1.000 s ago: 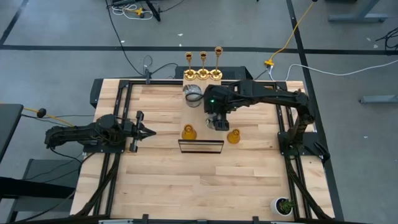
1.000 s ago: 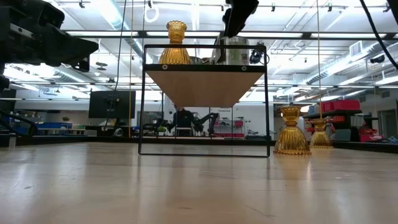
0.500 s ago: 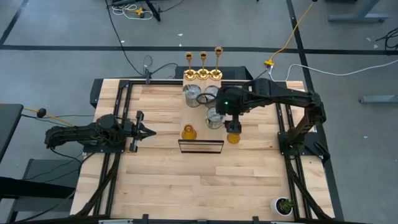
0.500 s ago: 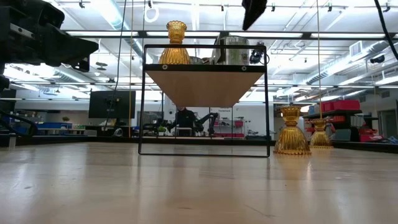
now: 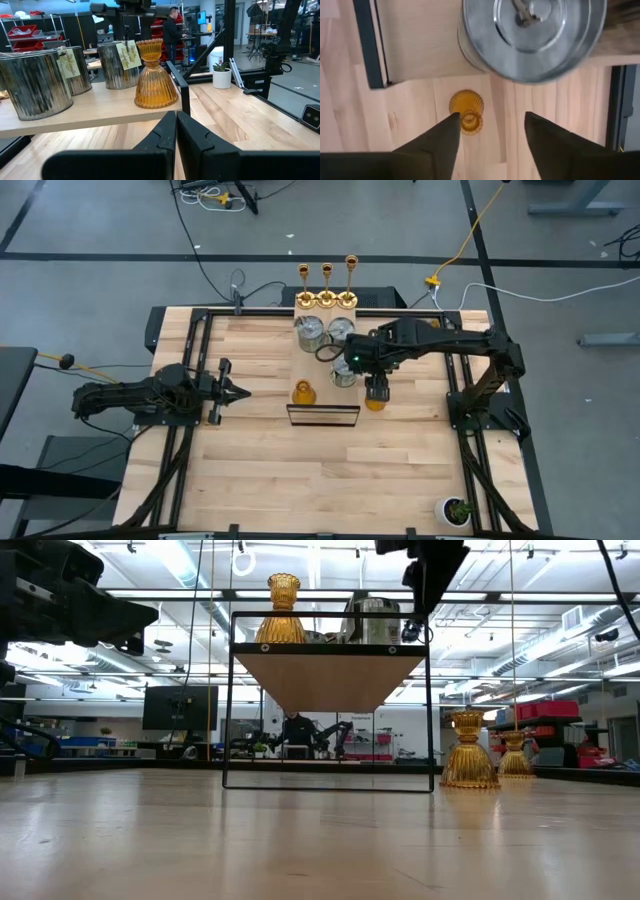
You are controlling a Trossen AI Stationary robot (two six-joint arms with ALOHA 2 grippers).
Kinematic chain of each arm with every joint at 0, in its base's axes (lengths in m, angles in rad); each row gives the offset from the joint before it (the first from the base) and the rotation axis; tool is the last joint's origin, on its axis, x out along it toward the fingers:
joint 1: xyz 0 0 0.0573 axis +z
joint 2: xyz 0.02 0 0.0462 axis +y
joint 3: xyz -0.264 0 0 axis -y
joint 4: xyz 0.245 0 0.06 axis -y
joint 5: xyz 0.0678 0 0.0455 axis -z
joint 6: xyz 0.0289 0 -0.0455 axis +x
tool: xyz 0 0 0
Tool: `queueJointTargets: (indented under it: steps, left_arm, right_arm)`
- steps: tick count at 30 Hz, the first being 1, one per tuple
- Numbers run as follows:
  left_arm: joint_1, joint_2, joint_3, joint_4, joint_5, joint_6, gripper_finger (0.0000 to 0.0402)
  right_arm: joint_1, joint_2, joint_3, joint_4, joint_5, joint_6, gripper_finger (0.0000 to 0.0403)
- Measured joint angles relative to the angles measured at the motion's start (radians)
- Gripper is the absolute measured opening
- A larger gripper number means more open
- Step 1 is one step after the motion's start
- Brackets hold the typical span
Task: Pick & Place candle stick holders
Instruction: Put the scented candle can on the shelf
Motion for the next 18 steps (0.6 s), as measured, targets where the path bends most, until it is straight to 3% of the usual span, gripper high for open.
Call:
queueJointTargets:
  steps: [18]
  left_arm:
    - [0.0,0.0,0.0,0.0,0.0,0.0,0.0019]
  right_arm:
    - [0.0,-0.001,-0.061,0.218,0.0,-0.005,0.0056]
